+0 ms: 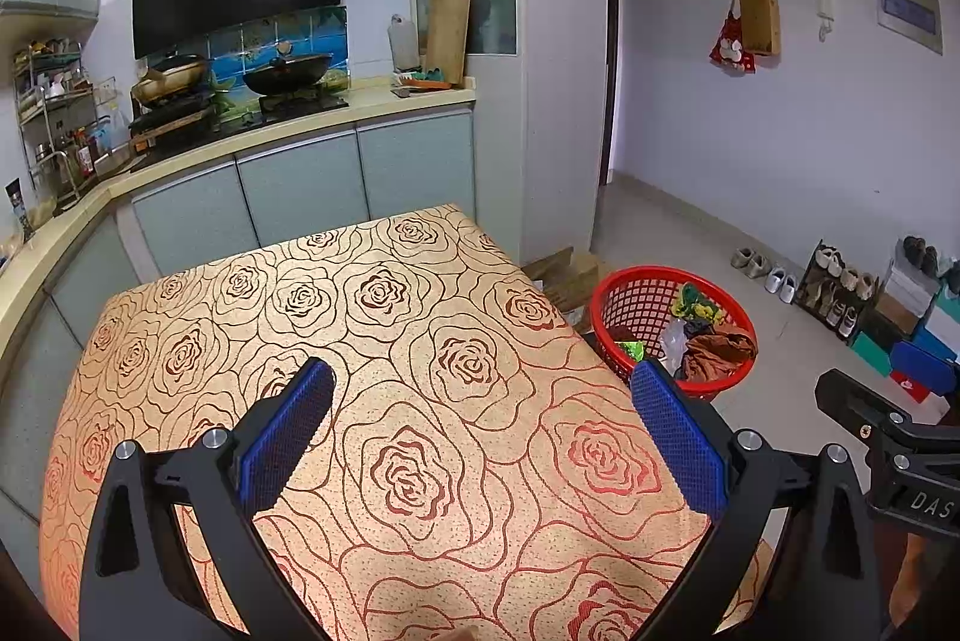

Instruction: Collect trash

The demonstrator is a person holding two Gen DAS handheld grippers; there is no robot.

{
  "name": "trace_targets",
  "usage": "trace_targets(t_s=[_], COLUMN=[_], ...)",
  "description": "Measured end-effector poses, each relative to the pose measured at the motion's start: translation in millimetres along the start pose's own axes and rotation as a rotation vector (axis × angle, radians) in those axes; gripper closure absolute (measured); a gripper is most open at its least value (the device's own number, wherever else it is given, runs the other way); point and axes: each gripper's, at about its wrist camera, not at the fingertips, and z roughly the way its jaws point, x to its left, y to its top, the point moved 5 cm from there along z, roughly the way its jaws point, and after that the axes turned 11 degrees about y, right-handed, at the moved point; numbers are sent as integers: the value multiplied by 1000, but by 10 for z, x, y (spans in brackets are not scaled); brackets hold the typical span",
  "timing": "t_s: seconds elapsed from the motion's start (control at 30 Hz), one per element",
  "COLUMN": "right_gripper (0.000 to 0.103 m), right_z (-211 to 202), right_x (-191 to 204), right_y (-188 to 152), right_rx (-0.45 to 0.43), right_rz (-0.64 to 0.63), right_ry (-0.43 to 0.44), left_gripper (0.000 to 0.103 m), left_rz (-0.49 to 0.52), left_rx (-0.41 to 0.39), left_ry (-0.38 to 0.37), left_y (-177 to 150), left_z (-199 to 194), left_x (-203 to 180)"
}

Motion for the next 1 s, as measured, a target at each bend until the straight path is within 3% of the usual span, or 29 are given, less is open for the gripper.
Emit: trace_targets(t_s=[1.0], right_gripper=[6], right_z=[5], right_x=[7], right_y=[-1], right_rx=[1], right_rz=[-2], right_ry=[1], left_gripper=[7], left_rz=[-1], left_rx=[-9], left_ry=[6], left_y=[-4], left_z=[-18], left_x=[-4])
